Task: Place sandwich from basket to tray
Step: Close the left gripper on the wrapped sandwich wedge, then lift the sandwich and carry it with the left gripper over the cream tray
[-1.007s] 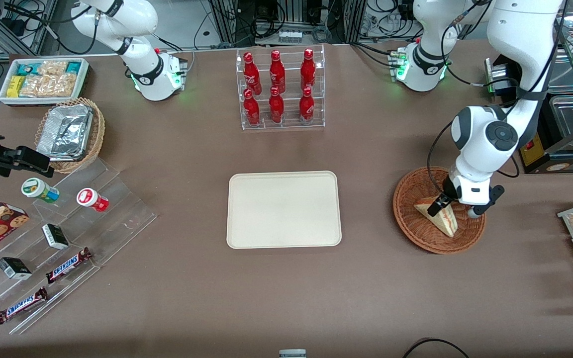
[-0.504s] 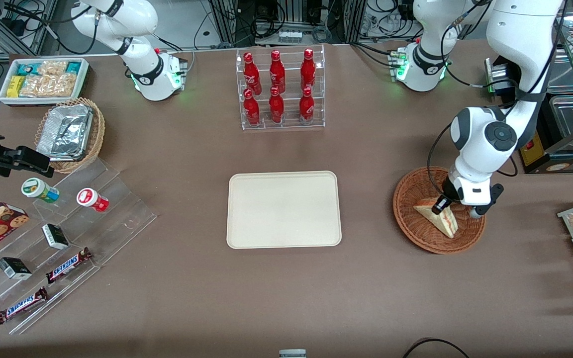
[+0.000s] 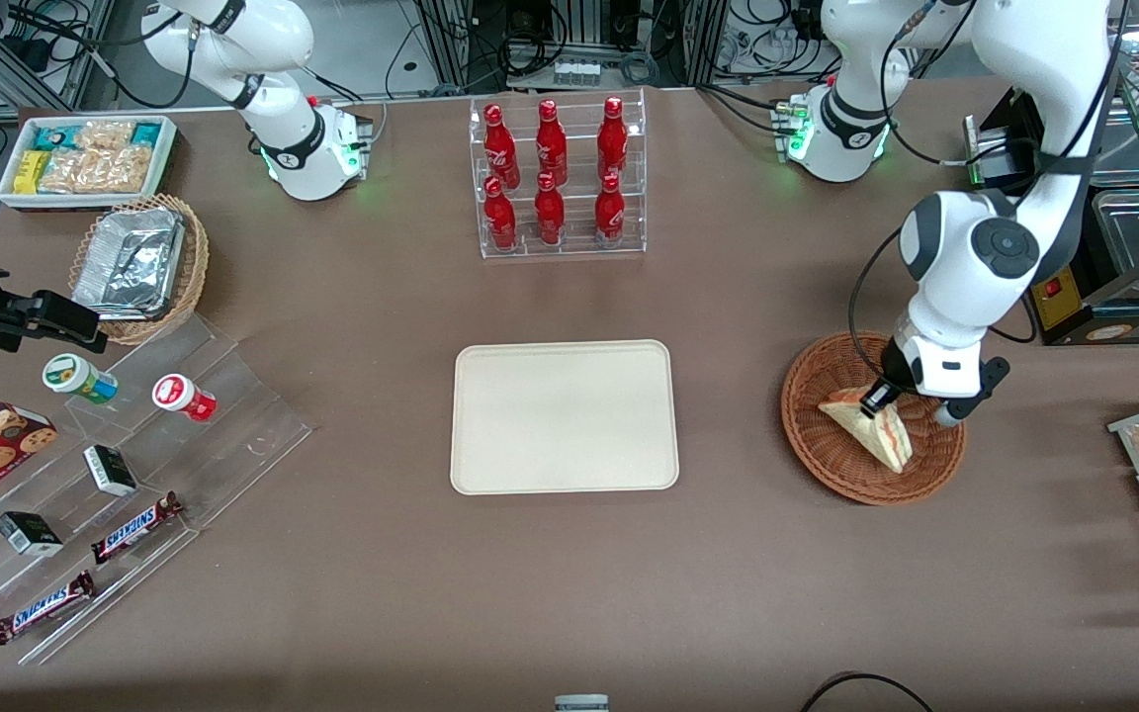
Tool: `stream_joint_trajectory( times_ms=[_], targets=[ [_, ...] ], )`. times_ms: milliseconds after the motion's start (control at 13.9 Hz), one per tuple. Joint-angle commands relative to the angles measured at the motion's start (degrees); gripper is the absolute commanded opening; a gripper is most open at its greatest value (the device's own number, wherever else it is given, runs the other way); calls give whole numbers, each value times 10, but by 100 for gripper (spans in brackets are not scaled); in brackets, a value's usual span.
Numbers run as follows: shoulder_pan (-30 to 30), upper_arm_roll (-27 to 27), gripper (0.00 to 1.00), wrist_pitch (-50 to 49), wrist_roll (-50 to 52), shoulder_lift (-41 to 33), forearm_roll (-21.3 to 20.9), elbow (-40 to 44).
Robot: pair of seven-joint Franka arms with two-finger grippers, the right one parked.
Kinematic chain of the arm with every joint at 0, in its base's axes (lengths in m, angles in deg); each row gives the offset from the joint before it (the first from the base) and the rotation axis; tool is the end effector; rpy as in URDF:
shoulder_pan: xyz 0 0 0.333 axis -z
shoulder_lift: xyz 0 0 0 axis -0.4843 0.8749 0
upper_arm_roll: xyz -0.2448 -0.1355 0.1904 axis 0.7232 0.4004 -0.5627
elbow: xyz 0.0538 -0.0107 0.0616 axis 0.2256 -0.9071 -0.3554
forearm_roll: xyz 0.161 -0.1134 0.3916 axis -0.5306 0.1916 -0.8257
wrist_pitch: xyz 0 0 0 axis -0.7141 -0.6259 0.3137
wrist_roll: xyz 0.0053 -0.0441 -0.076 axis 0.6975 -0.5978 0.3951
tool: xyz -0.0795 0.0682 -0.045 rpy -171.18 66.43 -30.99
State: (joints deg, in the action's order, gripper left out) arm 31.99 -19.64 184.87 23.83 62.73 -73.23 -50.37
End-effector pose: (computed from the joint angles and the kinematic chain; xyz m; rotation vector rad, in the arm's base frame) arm 0.5719 -0.0891 0.2974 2.8650 1.0023 0.2473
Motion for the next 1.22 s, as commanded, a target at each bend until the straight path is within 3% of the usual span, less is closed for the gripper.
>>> stream_joint_trajectory(
  times_ms=[0, 144, 504, 791, 1151],
  targets=[
    [6, 23, 0, -94, -13, -35, -16, 38],
    [6, 58, 0, -191, -48, -28, -47, 86],
    [33, 139, 0, -258, -41, -8, -49, 162],
    [121, 143, 0, -258, 12, 70, -56, 249],
    [185, 142, 0, -258, 47, 152, -90, 337]
  ],
)
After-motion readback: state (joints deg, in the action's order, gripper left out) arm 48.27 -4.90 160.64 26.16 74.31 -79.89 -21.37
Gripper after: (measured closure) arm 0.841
